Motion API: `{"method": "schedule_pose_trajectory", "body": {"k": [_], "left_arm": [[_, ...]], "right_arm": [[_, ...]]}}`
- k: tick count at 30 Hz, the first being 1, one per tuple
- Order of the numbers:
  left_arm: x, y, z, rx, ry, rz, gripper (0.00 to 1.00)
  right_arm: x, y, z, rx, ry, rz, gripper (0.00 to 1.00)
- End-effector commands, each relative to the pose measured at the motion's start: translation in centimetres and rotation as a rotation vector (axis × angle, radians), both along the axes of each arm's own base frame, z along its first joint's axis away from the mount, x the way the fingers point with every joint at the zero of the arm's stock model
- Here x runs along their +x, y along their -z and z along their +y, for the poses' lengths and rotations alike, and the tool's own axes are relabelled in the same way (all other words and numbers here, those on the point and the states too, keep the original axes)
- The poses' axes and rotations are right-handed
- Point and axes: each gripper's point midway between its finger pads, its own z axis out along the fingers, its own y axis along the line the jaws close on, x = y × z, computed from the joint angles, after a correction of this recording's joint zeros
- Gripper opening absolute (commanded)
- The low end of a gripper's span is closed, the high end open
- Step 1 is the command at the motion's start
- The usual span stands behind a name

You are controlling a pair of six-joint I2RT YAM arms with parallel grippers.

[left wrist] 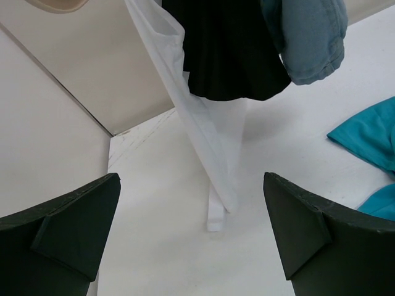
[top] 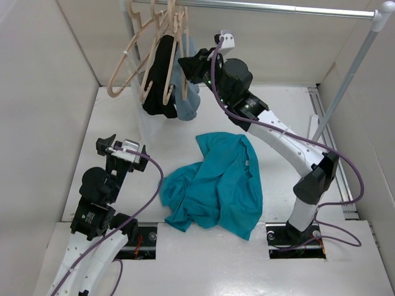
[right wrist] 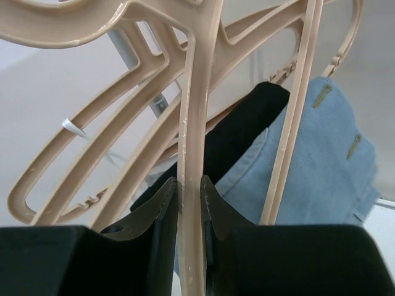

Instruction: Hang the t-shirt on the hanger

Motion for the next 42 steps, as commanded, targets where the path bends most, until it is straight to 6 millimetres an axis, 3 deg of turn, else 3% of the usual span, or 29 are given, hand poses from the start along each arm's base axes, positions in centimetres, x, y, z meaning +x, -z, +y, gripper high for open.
{"method": "schedule_pose_trajectory", "body": {"k": [1, 3, 8, 9, 11, 15, 16, 17, 22, 23, 25, 26, 29, 30, 32, 33, 34, 35, 36, 37, 38, 40, 42], "left_arm": [[-0.1, -1.0, -0.1, -0.035, 0.002, -0.038, 1.00], [-0.1, -1.0, -0.1, -0.035, 0.002, -0.038, 1.00], [-0.1, -1.0, -0.3, -0.034, 0.013, -0.038, 1.00], [-0.1, -1.0, -0.3, -0.034, 0.013, -0.038, 1.00], [-0.1, -1.0, -0.5, -0.034, 0.024, -0.038, 1.00], [-0.2, -0.8, -1.5, -0.018, 0.077, -0.032, 1.00], [-0.2, -0.8, -1.6, -0.018, 0.086, -0.032, 1.00], [-0.1, -1.0, -1.7, -0.018, 0.086, -0.031, 1.00], [-0.4, -0.5, -3.1, -0.041, 0.162, -0.002, 0.89], [-0.5, 0.4, -3.8, -0.033, 0.195, 0.022, 0.87], [-0.8, 1.0, -4.9, -0.019, 0.265, 0.033, 0.86], [-1.0, 1.2, -5.2, -0.007, 0.287, 0.038, 0.85], [-1.6, 2.2, -6.7, 0.007, 0.374, 0.056, 0.83], [-1.7, 2.7, -7.0, 0.017, 0.395, 0.063, 0.82], [-2.4, 2.9, -8.0, 0.039, 0.465, 0.052, 0.81], [-2.3, 3.2, -8.1, 0.040, 0.465, 0.055, 0.81], [-2.1, 3.4, -8.1, 0.039, 0.465, 0.050, 0.81], [-1.7, 3.5, -8.5, 0.006, 0.465, 0.064, 0.81], [-1.3, 3.5, -8.6, -0.008, 0.452, 0.067, 0.79], [-1.1, 3.6, -9.0, -0.007, 0.463, 0.075, 0.78], [-0.3, 4.7, -9.3, 0.002, 0.462, 0.120, 0.75], [-0.2, 5.2, -10.8, 0.048, 0.541, 0.142, 0.74], [0.0, 5.3, -12.7, 0.050, 0.631, 0.186, 0.72]], "right_arm": [[-2.8, -6.3, -1.8, 0.128, -0.043, -0.128, 0.12], [-3.2, -7.3, -2.9, 0.140, -0.034, -0.142, 0.06], [-4.1, -7.0, -4.4, 0.139, -0.025, -0.143, 0.00], [-4.1, -5.9, -4.3, 0.123, -0.025, -0.125, 0.00], [-4.5, -6.1, -5.6, 0.130, -0.007, -0.130, 0.00], [-4.7, -4.1, -6.9, 0.091, 0.004, -0.109, 0.00], [-4.4, -2.3, -7.0, 0.064, 0.000, -0.086, 0.00], [-5.3, -2.7, -7.6, 0.059, -0.006, -0.101, 0.00], [-6.6, 0.2, -9.2, -0.029, -0.032, -0.116, 0.00], [-6.4, 1.9, -9.5, -0.060, -0.034, -0.099, 0.00], [-7.5, 2.4, -10.0, -0.076, -0.083, -0.108, 0.00], [-7.6, 4.2, -10.1, -0.098, -0.094, -0.083, 0.00], [-8.5, 5.3, -11.5, -0.117, -0.099, -0.084, 0.00], [-8.6, 7.3, -11.9, -0.137, -0.102, -0.056, 0.00], [-9.9, 7.6, -12.8, -0.137, -0.114, -0.066, 0.00], [-10.0, 9.6, -13.3, -0.165, -0.113, -0.043, 0.00], [-11.1, 9.3, -13.8, -0.157, -0.121, -0.060, 0.00], [-11.3, 11.5, -14.4, -0.184, -0.123, -0.015, 0.00], [-11.9, 11.1, -14.7, -0.180, -0.123, -0.022, 0.00], [-12.1, 13.0, -15.3, -0.199, -0.117, 0.013, 0.00], [-13.0, 13.0, -16.1, -0.195, -0.104, 0.010, 0.00], [-13.7, 15.4, -16.8, -0.214, -0.095, 0.048, 0.00], [-14.8, 16.1, -17.6, -0.222, -0.088, 0.065, 0.00]]}}
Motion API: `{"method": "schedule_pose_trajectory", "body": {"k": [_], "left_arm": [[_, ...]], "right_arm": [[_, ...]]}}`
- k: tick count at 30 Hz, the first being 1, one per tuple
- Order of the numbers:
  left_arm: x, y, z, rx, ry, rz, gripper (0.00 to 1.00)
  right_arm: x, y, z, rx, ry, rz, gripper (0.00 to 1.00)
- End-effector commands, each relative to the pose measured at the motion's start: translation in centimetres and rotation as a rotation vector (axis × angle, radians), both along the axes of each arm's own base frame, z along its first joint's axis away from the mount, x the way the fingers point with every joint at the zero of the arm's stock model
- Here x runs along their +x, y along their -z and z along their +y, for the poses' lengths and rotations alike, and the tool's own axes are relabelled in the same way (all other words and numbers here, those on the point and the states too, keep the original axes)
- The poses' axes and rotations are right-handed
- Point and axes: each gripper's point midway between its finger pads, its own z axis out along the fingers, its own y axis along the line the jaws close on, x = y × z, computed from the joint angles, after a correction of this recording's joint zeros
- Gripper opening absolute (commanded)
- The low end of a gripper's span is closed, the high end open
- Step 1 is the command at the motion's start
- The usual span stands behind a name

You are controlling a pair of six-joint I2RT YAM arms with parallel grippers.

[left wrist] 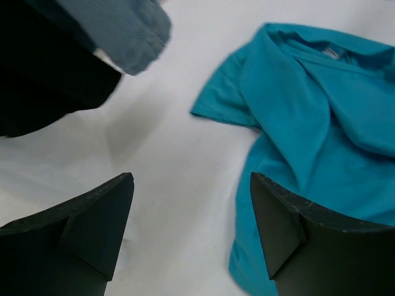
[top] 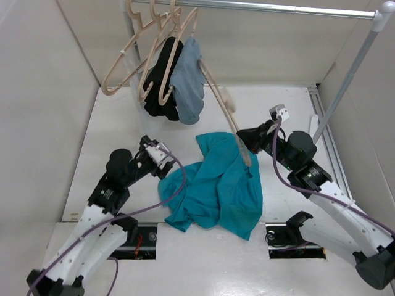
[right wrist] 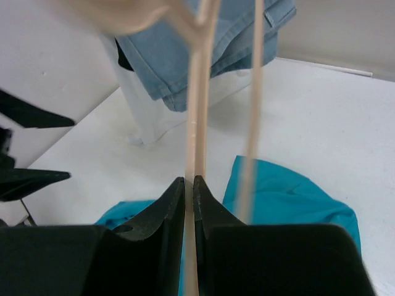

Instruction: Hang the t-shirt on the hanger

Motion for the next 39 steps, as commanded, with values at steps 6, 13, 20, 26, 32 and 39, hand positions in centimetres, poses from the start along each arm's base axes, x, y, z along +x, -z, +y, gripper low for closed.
{"method": "schedule_pose_trajectory", "body": {"k": [6, 13, 20, 26, 32, 39], "left_arm": [[1.0, -5.9, -7.0, -0.018, 0.339, -0.109, 0.72], [0.3, -8.0, -12.0, 0.064, 0.538, -0.230, 0.78], [2.1, -1.0, -16.4, 0.280, 0.659, -0.251, 0.85], [2.7, 7.7, -17.1, 0.490, 0.722, -0.236, 0.83], [3.7, 12.0, -17.9, 0.534, 0.720, -0.192, 0.00], [3.9, 12.1, -18.1, 0.514, 0.707, -0.181, 0.00]], "right_arm": [[-3.2, 1.7, -2.9, -0.014, 0.015, 0.000, 0.00], [-5.6, 5.6, -4.7, -0.085, 0.034, 0.101, 0.00], [-6.5, 10.7, -6.5, -0.106, 0.108, 0.237, 0.00], [-6.3, 14.4, -6.1, -0.137, 0.098, 0.308, 0.00], [-6.3, 15.9, -5.9, -0.168, 0.088, 0.338, 0.00], [-6.0, 16.4, -6.1, -0.178, 0.095, 0.341, 0.00]]}}
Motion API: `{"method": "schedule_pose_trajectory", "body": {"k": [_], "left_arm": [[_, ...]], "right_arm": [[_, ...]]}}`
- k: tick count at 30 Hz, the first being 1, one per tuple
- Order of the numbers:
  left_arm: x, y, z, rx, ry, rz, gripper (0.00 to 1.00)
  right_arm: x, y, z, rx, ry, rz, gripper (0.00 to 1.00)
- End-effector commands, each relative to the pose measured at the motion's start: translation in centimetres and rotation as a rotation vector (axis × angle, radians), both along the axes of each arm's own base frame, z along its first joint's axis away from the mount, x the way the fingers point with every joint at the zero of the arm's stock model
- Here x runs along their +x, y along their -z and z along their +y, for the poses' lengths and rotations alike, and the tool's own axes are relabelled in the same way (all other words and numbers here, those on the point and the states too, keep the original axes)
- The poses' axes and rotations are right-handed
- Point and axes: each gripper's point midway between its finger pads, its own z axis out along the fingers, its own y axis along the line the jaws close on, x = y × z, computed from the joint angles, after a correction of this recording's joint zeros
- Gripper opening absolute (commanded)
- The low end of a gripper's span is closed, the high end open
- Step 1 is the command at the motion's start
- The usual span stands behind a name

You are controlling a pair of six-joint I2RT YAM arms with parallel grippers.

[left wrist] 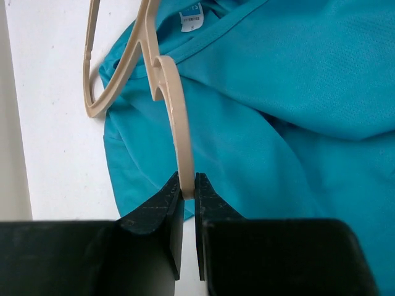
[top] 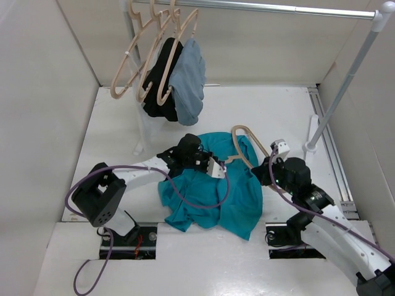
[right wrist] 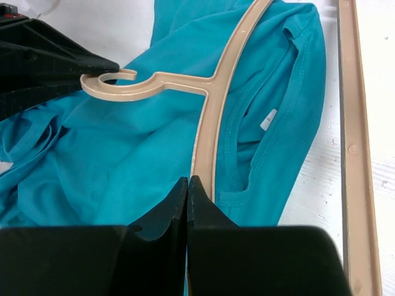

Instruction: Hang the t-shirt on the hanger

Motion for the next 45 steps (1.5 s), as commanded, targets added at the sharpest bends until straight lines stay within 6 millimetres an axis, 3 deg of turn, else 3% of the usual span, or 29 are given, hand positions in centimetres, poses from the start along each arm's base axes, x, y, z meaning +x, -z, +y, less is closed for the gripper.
{"method": "schedule_pose_trajectory", "body": {"k": [1, 3, 4, 5, 6, 7, 8, 10, 11, 12, 15, 17, 21, 26, 29, 33, 34, 36, 37, 39, 40, 42, 45], "left_arm": [[0.5, -1.4, -0.5, -0.039, -0.013, -0.013, 0.00], [0.5, -2.1, -0.3, -0.032, -0.039, 0.012, 0.00], [0.6, -2.5, -0.1, -0.027, -0.047, 0.010, 0.00], [0.6, -2.9, -0.2, -0.022, -0.047, 0.015, 0.00], [0.3, -3.3, 0.1, -0.020, -0.047, 0.017, 0.00], [0.1, -3.1, 0.4, -0.001, -0.048, 0.035, 0.00], [-0.1, -3.4, 0.5, -0.001, -0.048, 0.035, 0.00], [0.2, -4.0, 0.7, -0.002, -0.071, 0.028, 0.00], [0.2, -4.1, 0.8, 0.003, -0.071, 0.032, 0.00], [0.2, -4.1, 0.8, 0.003, -0.071, 0.032, 0.00], [0.0, -4.8, 1.0, 0.000, -0.071, 0.029, 0.00], [-0.2, -5.5, 1.0, -0.004, -0.058, 0.023, 0.00], [-0.2, -6.5, 0.8, -0.014, -0.045, 0.010, 0.00], [0.1, -7.4, 1.0, -0.010, -0.056, -0.014, 0.00], [0.1, -8.3, 1.1, -0.023, -0.050, -0.040, 0.00], [-0.3, -9.1, 1.3, -0.025, -0.022, -0.067, 0.00], [-0.5, -9.2, 1.5, -0.025, -0.022, -0.067, 0.00], [-0.1, -10.2, 1.3, -0.039, -0.035, -0.078, 0.00], [-0.3, -10.5, 1.4, -0.052, -0.047, -0.066, 0.11], [0.4, -12.3, 0.8, -0.143, -0.141, -0.006, 0.48], [0.8, -14.1, 0.6, -0.206, -0.183, 0.008, 0.71], [1.5, -16.8, 0.2, -0.331, -0.289, 0.074, 1.00], [1.8, -20.3, 0.6, -0.468, -0.373, 0.105, 1.00]], "right_arm": [[0.3, -1.0, 0.7, 0.031, -0.028, -0.035, 0.00], [0.4, -0.9, 0.8, -0.004, -0.055, -0.044, 0.00], [0.8, -2.2, 0.9, -0.016, -0.066, -0.081, 0.11], [0.9, -2.3, 0.8, -0.050, -0.080, -0.083, 0.32], [1.4, -1.6, 0.4, -0.137, -0.096, -0.080, 0.78], [1.5, -0.8, -0.7, -0.213, -0.075, -0.037, 0.93], [2.3, -2.7, -0.7, -0.244, -0.080, -0.064, 1.00], [3.1, -1.4, -1.5, -0.394, -0.107, 0.006, 1.00], [4.0, -3.0, -1.1, -0.416, -0.110, -0.012, 1.00], [4.7, -2.0, -1.3, -0.483, -0.130, 0.023, 1.00], [5.2, -2.1, -0.3, -0.561, -0.177, 0.035, 1.00], [5.6, -0.8, -0.5, -0.617, -0.164, 0.074, 1.00], [6.7, -0.1, 0.3, -0.641, -0.172, 0.099, 1.00], [7.1, 0.3, 0.7, -0.690, -0.159, 0.112, 0.93], [7.6, -0.6, 0.6, -0.688, -0.113, 0.086, 0.71], [7.6, -1.3, 0.3, -0.670, -0.053, 0.077, 0.19], [7.4, -1.9, 0.1, -0.650, -0.026, 0.073, 0.00], [7.2, -2.7, -0.1, -0.640, -0.022, 0.061, 0.00], [6.9, -3.3, -0.3, -0.624, -0.013, 0.055, 0.00], [6.3, -3.7, 0.2, -0.594, -0.044, 0.051, 0.00], [6.1, -4.0, 0.4, -0.575, -0.058, 0.043, 0.00], [5.5, -5.1, 1.3, -0.491, -0.100, 0.024, 0.00], [4.7, -5.9, 1.2, -0.376, -0.127, 0.011, 0.00]]}}
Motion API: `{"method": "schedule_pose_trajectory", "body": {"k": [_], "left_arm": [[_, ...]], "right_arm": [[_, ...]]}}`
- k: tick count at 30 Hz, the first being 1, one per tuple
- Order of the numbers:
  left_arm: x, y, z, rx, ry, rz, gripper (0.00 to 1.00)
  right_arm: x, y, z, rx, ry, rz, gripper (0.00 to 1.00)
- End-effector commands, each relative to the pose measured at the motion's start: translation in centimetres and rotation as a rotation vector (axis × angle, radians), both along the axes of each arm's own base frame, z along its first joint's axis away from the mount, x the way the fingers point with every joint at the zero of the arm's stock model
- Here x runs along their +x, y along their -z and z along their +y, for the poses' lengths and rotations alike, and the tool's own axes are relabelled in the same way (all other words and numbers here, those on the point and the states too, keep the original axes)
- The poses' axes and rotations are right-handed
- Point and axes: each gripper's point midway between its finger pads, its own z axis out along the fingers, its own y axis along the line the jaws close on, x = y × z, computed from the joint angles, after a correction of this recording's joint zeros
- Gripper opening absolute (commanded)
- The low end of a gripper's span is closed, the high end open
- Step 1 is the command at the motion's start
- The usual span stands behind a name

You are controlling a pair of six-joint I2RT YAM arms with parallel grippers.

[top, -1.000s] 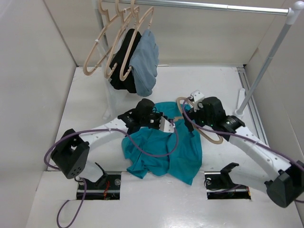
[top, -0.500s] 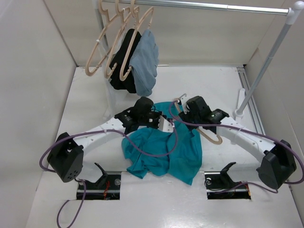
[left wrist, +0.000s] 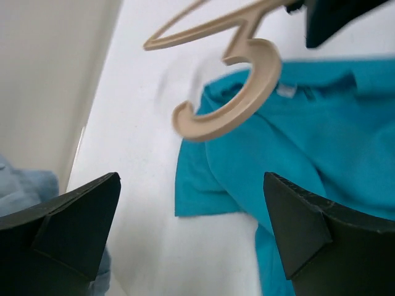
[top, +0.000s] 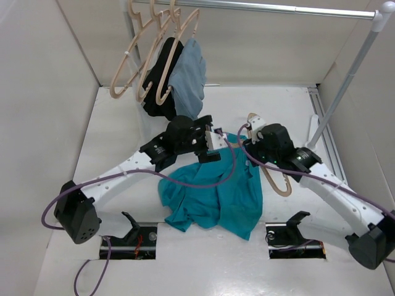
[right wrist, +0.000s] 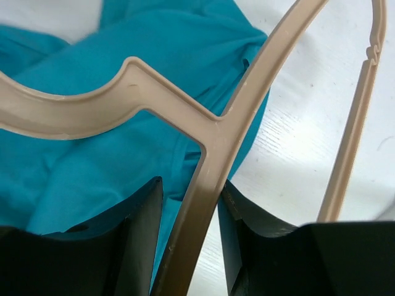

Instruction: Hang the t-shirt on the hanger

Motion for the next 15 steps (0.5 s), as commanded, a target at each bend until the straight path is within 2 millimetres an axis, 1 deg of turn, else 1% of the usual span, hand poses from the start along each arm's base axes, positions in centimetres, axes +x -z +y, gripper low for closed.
{"method": "schedule_pose_trajectory", "body": {"k": [1, 2, 3, 4, 5, 6, 7, 8, 9, 10, 11, 12, 13, 14, 15], "left_arm": [[0.5, -8.8, 0.1, -0.310, -0.150, 0.020, 1.00], [0.1, -9.3, 0.1, -0.351, -0.168, 0.068, 1.00], [-0.4, -9.2, 0.7, -0.367, -0.183, 0.086, 1.00], [-0.8, -9.7, 0.7, -0.377, -0.164, 0.084, 1.00], [-1.3, -8.4, 0.8, -0.354, -0.156, 0.108, 1.00], [-1.8, -7.3, 0.8, -0.331, -0.143, 0.134, 1.00], [-2.5, -5.9, 1.3, -0.288, -0.135, 0.163, 1.00], [-3.0, -4.6, 1.4, -0.253, -0.120, 0.191, 1.00], [-3.4, -2.0, 1.7, -0.178, -0.102, 0.207, 1.00], [-4.2, 0.4, 2.2, -0.106, -0.086, 0.247, 1.00], [-4.4, 1.5, 2.5, -0.081, -0.081, 0.249, 1.00], [-5.0, 3.9, 3.1, -0.042, -0.088, 0.285, 1.00], [-5.0, 3.8, 3.2, -0.051, -0.081, 0.266, 1.00], [-5.1, 2.6, 3.0, -0.089, -0.057, 0.226, 1.00], [-5.2, 1.7, 2.8, -0.121, -0.041, 0.203, 1.00]], "right_arm": [[0.0, -3.0, 0.4, 0.183, -0.009, -0.047, 0.00], [-0.3, -2.7, 0.1, 0.200, -0.011, -0.045, 0.00], [-0.5, -3.2, -0.2, 0.256, -0.012, -0.058, 0.00], [-0.8, -3.9, 0.3, 0.291, -0.030, -0.069, 0.00], [-0.7, -3.6, -0.4, 0.305, -0.017, -0.068, 0.00], [-0.9, -4.3, -0.5, 0.333, -0.016, -0.077, 0.00], [-1.3, -4.3, -0.2, 0.366, -0.039, -0.064, 0.00], [-1.1, -4.7, -0.4, 0.384, -0.037, -0.077, 0.00], [-1.4, -5.0, -0.3, 0.410, -0.050, -0.080, 0.00], [-1.7, -5.6, 0.3, 0.440, -0.079, -0.085, 0.00], [-2.0, -6.4, 1.0, 0.483, -0.137, -0.100, 0.00], [-2.4, -6.7, 1.6, 0.513, -0.165, -0.101, 0.00], [-2.7, -7.6, 1.9, 0.543, -0.193, -0.121, 0.00], [-3.3, -8.3, 2.9, 0.589, -0.258, -0.120, 0.00], [-3.7, -9.1, 3.3, 0.610, -0.302, -0.138, 0.00]]}}
